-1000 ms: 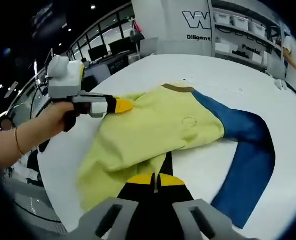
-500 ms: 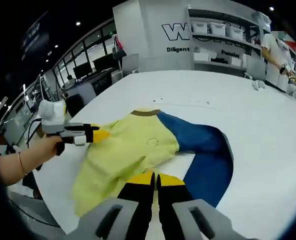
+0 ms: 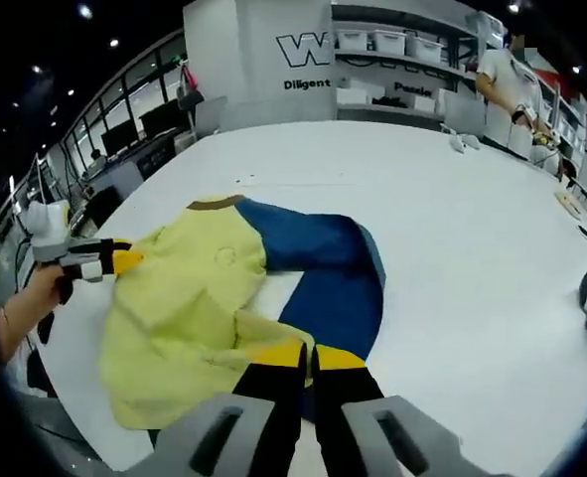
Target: Fold the garment on the visible template until the final outline fits inside the template.
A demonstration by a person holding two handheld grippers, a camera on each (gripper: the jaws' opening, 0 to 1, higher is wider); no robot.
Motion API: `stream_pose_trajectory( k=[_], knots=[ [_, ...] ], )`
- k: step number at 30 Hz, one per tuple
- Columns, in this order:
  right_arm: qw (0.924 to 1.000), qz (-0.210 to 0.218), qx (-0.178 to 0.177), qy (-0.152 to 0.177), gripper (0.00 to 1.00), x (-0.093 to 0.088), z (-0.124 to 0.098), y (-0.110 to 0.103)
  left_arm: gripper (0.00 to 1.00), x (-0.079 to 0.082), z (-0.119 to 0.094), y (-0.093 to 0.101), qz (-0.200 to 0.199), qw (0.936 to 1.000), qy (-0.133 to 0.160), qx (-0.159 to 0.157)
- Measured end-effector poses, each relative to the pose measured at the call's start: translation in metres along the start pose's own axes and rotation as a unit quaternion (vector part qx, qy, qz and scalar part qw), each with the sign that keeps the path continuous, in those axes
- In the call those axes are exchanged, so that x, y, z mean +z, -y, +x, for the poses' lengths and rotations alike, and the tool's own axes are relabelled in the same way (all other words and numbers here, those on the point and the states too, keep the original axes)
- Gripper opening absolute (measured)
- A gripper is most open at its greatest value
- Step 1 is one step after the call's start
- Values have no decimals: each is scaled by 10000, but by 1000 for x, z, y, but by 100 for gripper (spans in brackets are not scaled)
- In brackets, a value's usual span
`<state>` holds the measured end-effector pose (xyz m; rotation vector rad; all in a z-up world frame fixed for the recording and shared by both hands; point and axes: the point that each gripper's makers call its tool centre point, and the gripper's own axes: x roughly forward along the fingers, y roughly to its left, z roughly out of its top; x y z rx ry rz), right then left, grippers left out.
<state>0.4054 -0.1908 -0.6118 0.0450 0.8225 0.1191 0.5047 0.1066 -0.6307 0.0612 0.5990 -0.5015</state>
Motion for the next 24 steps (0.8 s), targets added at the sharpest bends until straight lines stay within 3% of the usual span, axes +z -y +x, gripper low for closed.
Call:
stream_pose_trajectory(
  k=[6,15,18,21,22,24],
  knots=[
    [9993,61,-307,-227,0,-18,-8,21,32,-1,-2,-1,-24,10000,-12,18],
    [9978,-12,-308,-589,0,-49,1,18,32,0,-6,2,-41,10000,30,23],
    [9987,-39,-150,-485,4,-49,0,1,35,2,-10,1,-56,10000,48,45],
    [9994,-273,49,-219,27,-41,-2,-21,39,4,-14,1,-87,9999,70,65],
    [9979,-522,380,-103,30,-38,-5,-42,40,5,-17,1,-131,9999,76,64],
    [9953,-630,734,51,35,-37,-10,-70,45,6,-20,1,-213,9997,84,65]
  ],
)
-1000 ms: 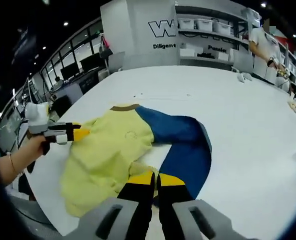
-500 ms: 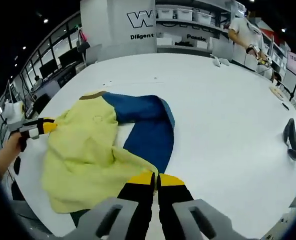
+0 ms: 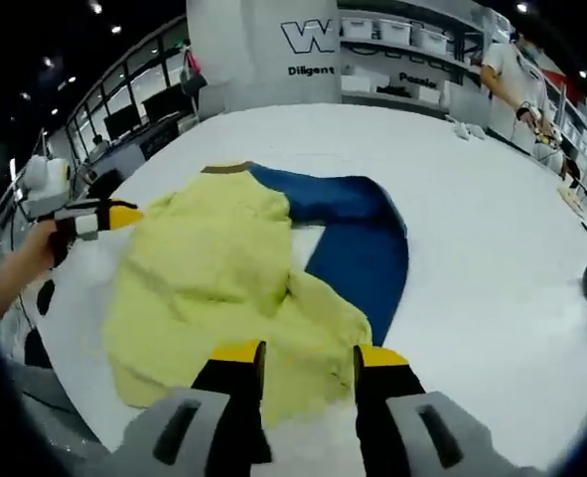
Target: Fold the garment on the visible template until the final outline fits inside the template.
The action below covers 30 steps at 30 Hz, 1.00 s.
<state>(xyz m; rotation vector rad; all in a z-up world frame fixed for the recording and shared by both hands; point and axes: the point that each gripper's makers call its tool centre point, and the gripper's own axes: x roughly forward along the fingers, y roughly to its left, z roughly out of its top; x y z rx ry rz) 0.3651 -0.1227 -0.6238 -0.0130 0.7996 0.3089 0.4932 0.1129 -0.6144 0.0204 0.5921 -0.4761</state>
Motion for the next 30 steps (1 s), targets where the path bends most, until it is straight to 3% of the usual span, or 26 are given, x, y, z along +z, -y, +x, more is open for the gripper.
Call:
stream_pose_trajectory(
  k=[2,3,4,5,9,12,15,18,30],
  knots=[
    [9985,-188,514,43,41,0,-1,-37,49,0,-5,3,-26,10000,-17,-8],
    [9983,-216,547,19,43,-2,-2,-42,51,0,-6,3,-29,10000,-15,-3],
    [9955,-409,852,-16,46,-5,-3,-67,51,0,-10,6,12,10000,2,-2],
    [9938,-587,939,-22,47,-8,-4,-80,52,0,-12,7,11,10000,4,-2],
    [9873,-866,1325,-114,42,-21,-6,-117,57,2,-21,9,-8,10000,34,4],
    [9778,-1218,1691,-239,39,-37,-8,-150,58,4,-30,11,-40,9999,103,-1],
    [9746,-1367,1749,-313,32,-47,-7,-165,60,4,-39,13,-70,9998,160,24],
    [9715,-1464,1830,-344,34,-53,-3,-177,62,1,-46,15,-79,9998,192,19],
    [9663,-1944,1602,-526,29,-73,12,-175,66,-19,-67,27,-140,9999,97,15]
  ],
)
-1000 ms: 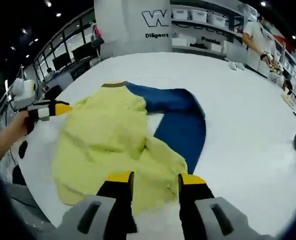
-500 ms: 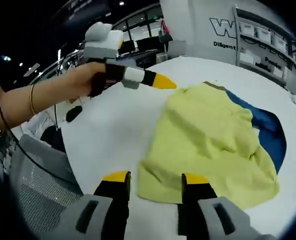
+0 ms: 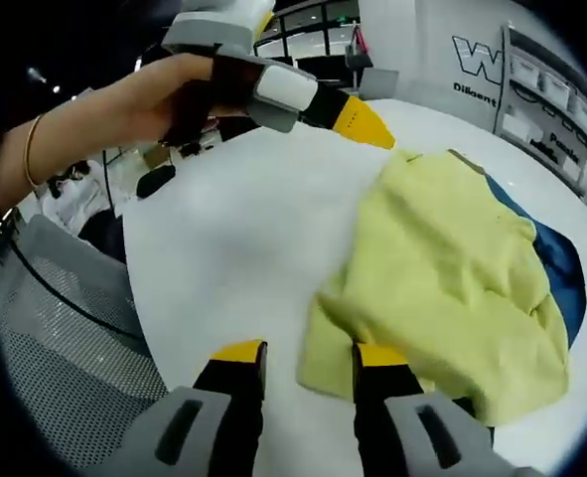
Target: Fold the garment on the visible template until the final outline fits inside the template.
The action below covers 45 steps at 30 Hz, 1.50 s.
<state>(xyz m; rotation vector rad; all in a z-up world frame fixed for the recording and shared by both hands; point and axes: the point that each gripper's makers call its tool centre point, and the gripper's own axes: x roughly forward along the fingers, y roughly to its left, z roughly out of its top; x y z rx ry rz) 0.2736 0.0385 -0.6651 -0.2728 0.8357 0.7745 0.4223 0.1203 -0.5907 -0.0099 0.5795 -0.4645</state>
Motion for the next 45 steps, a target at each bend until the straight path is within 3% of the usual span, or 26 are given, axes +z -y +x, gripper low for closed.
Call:
stream_pose_trajectory(
  k=[10,18,23,26,36,45],
  knots=[
    [9996,-189,-113,-158,22,-8,5,2,66,-1,-11,3,-31,10000,58,27],
    [9988,-349,-263,-214,0,-8,4,13,65,1,-18,5,-56,9999,125,47],
    [9998,-136,-109,-62,0,3,-6,14,64,-1,-23,9,-32,9999,124,43],
    [9995,263,-26,146,0,15,-13,17,64,-3,-26,11,-79,9999,143,36],
    [9948,350,-514,811,0,69,-52,65,63,-11,-31,25,-242,9996,109,-17],
    [9885,534,-1040,962,0,79,-70,117,60,-30,-25,52,-443,9988,-130,-148]
  ],
)
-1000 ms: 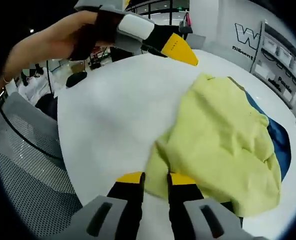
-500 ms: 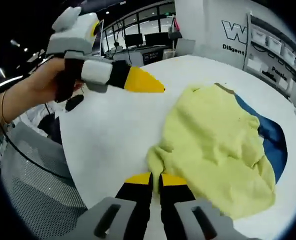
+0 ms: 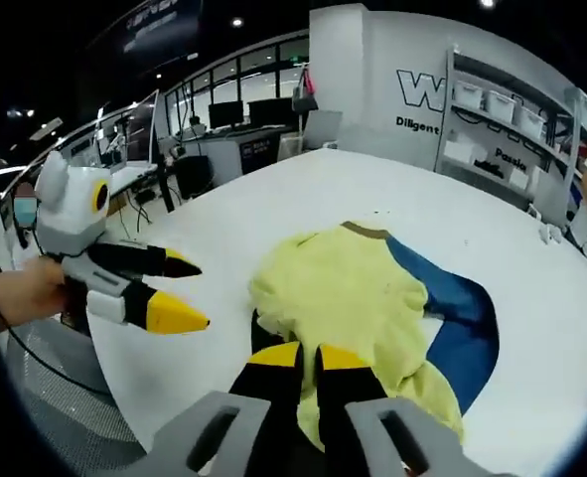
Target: Fold the garment on the visible template until the final outline fits inside the template.
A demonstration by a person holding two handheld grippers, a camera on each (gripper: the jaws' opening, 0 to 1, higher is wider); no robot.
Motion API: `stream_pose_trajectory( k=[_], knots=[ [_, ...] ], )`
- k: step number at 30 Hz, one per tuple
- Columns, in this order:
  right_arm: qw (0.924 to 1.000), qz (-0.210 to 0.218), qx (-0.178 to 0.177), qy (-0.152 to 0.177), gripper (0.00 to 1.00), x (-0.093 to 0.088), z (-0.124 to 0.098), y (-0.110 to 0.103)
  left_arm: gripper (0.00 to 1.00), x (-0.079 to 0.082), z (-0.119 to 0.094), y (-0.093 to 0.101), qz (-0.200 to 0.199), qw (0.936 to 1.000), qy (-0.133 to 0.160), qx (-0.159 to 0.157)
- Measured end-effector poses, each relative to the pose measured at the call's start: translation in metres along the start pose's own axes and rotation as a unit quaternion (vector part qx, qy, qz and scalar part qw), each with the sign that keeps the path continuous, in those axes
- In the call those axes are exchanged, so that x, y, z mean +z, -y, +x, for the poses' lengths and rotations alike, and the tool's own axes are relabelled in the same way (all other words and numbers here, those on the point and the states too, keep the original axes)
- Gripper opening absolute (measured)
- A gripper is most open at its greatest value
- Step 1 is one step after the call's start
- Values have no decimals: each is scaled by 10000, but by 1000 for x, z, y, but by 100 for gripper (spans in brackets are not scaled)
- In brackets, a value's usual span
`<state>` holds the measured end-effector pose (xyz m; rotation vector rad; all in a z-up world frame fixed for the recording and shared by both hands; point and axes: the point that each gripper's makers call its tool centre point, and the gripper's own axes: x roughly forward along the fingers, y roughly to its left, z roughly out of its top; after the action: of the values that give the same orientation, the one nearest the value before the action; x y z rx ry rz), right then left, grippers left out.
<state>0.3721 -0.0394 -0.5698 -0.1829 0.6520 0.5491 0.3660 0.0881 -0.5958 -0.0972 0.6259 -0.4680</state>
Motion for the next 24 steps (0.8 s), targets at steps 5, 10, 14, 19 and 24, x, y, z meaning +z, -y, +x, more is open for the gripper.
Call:
stream_pose_trajectory(
  k=[5,10,14,19,24],
  knots=[
    [9995,160,-245,71,0,5,-1,26,58,-15,12,18,29,9997,-226,-82],
    [9991,213,-365,100,0,6,-3,44,55,-26,28,21,92,9991,-403,47],
    [9989,212,-418,71,0,3,-2,51,53,-25,39,15,95,9989,-415,171],
    [9987,231,-461,1,0,-5,0,59,50,-23,52,-2,-62,9981,-373,488],
    [9985,192,-504,-12,0,-7,2,63,45,-22,66,-14,-175,9969,-407,656]
  ],
)
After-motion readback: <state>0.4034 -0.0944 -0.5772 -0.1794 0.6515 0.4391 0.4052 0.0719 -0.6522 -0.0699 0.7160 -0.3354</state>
